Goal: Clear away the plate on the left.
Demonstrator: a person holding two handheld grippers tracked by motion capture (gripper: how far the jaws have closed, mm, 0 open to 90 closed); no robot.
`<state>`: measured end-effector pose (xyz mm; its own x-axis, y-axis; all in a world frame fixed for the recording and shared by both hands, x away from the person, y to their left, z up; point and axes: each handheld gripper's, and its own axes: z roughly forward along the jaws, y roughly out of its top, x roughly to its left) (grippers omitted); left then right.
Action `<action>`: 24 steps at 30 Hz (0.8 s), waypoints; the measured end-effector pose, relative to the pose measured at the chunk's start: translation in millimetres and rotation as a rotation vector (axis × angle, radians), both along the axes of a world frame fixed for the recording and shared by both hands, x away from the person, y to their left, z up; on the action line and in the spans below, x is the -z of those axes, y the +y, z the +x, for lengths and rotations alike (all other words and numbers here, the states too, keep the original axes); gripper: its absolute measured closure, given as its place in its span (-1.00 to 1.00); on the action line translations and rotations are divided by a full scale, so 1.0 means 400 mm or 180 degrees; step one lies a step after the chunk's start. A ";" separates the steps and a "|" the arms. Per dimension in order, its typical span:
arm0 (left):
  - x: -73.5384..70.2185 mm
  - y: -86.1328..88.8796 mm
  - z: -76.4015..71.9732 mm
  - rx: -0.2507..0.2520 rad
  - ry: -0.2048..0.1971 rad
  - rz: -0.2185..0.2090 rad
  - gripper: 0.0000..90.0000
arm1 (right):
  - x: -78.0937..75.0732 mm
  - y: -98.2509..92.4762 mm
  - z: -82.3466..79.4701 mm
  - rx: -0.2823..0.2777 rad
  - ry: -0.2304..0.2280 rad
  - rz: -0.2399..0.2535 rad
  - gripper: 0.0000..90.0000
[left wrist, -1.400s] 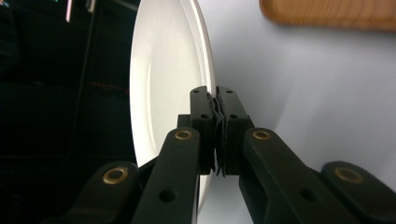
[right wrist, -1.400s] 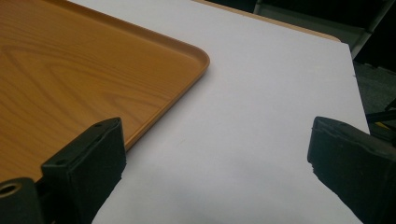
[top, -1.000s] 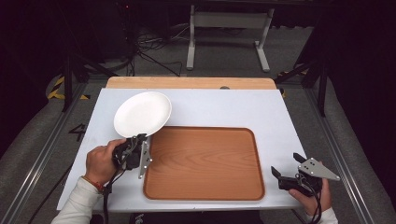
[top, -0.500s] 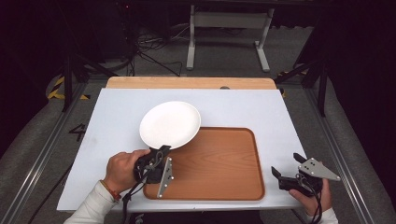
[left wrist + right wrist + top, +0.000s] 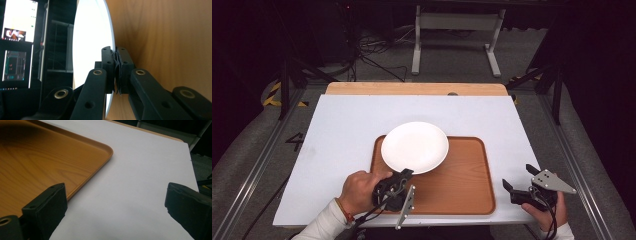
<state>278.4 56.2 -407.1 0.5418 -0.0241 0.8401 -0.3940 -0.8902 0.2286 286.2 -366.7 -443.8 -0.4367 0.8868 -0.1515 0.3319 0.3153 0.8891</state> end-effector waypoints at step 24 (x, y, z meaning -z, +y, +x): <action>0.072 -0.077 -0.039 0.0379 0.0331 0.0204 0.94 | -0.001 0.004 -0.001 -0.0032 0.0025 0.0018 -0.89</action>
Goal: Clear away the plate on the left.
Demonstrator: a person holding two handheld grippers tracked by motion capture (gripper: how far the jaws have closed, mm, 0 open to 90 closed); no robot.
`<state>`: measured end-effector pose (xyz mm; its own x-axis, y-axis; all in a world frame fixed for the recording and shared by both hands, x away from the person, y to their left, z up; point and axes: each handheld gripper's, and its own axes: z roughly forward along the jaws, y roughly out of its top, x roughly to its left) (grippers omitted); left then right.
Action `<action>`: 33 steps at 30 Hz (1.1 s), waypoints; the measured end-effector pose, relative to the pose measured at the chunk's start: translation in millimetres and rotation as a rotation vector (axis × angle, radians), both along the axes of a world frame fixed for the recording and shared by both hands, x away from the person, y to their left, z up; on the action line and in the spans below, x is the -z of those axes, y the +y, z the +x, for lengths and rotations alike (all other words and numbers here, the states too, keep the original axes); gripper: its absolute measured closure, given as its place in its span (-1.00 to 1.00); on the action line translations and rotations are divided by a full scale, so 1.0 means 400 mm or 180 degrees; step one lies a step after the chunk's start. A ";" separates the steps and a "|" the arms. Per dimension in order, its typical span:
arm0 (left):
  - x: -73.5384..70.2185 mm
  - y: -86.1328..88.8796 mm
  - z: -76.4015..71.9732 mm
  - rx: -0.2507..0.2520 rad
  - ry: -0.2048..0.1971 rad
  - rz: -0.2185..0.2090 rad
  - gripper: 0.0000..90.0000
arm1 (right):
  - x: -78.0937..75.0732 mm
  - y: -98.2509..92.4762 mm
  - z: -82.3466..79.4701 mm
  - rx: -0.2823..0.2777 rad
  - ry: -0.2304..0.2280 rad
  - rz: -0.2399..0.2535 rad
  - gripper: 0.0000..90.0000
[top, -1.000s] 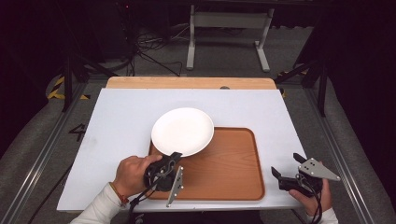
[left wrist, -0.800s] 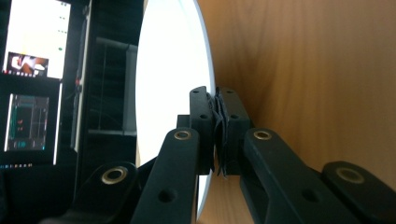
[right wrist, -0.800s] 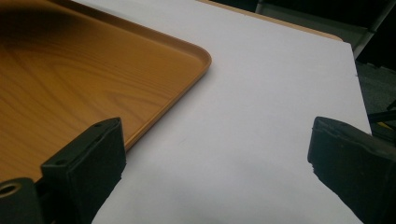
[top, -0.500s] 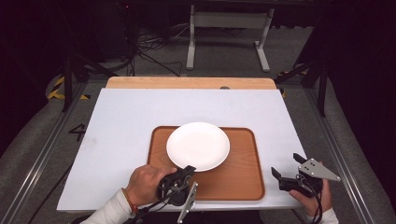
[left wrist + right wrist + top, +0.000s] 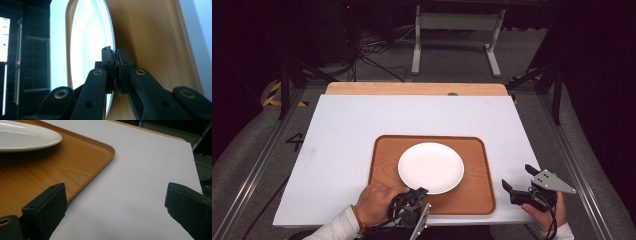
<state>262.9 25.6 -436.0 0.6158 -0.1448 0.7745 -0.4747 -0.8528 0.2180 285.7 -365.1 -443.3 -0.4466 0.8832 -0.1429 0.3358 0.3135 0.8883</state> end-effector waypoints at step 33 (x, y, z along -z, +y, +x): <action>0.042 0.018 0.066 -0.0167 0.0627 -0.0193 0.75 | 0.005 0.000 0.002 -0.0011 0.0036 -0.0016 -0.89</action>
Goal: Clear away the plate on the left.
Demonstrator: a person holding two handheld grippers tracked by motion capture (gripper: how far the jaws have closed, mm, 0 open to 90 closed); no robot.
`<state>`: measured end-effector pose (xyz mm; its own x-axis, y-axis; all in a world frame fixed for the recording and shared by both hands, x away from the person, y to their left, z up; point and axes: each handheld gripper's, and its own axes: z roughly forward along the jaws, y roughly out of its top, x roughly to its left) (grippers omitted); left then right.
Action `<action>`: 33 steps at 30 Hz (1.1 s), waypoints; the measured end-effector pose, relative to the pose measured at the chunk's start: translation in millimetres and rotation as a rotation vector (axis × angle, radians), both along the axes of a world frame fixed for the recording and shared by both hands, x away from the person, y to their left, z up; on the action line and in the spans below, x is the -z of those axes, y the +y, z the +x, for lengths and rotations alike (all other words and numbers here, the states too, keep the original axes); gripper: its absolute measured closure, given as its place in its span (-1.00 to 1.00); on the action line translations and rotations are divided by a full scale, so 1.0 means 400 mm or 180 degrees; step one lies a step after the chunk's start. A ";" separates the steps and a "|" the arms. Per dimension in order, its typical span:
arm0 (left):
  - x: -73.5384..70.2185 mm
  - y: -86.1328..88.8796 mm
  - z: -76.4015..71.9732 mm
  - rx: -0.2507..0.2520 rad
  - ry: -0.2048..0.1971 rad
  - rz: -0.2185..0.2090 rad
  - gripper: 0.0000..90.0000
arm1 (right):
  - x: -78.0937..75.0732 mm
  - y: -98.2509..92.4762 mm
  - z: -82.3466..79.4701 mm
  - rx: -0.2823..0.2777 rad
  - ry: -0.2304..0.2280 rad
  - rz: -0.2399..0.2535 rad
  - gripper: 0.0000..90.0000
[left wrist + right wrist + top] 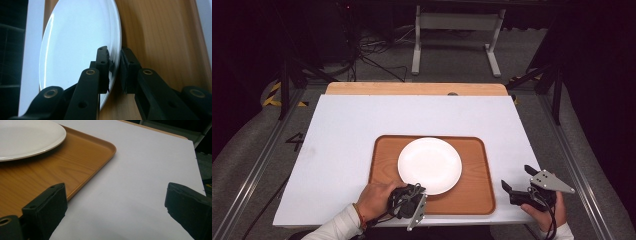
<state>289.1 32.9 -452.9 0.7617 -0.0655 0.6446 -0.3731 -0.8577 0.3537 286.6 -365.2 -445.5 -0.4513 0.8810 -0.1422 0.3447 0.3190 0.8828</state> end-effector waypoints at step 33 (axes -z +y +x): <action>-0.058 0.056 0.050 -0.0223 0.0601 -0.0817 -0.11 | -0.002 0.004 -0.003 -0.0032 -0.0034 -0.0046 -0.89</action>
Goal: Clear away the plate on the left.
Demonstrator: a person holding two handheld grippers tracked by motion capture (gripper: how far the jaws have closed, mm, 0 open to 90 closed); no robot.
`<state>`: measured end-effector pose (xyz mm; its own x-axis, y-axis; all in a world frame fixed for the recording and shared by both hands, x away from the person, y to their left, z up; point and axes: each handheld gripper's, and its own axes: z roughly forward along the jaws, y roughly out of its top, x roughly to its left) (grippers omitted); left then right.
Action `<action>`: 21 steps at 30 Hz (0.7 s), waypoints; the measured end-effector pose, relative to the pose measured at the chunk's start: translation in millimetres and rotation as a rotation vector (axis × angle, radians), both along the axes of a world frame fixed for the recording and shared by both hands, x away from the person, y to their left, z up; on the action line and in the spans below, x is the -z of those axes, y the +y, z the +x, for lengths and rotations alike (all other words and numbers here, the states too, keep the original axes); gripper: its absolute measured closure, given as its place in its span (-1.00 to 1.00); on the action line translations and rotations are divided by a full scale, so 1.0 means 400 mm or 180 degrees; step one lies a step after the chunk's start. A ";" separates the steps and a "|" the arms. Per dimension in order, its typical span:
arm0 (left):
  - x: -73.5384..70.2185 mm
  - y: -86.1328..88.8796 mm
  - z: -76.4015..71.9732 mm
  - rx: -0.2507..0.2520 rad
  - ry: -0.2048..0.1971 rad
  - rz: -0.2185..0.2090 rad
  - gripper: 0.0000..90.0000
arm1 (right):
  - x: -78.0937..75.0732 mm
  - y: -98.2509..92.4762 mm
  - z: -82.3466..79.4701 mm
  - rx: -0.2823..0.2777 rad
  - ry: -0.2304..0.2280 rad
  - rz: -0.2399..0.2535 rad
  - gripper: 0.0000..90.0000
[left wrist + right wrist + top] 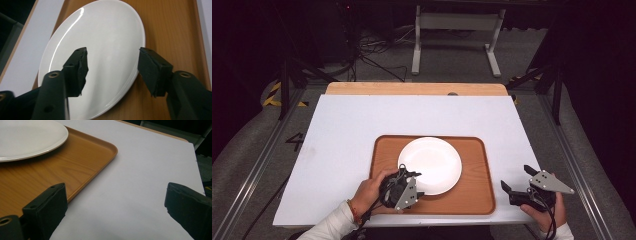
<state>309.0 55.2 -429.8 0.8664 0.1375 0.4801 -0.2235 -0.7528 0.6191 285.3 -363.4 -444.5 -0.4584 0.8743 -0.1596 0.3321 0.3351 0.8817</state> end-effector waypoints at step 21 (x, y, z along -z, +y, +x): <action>-0.047 0.103 0.058 -0.0297 0.0081 -0.0472 -0.58 | -0.002 0.003 -0.002 0.0000 -0.0026 -0.0011 -0.88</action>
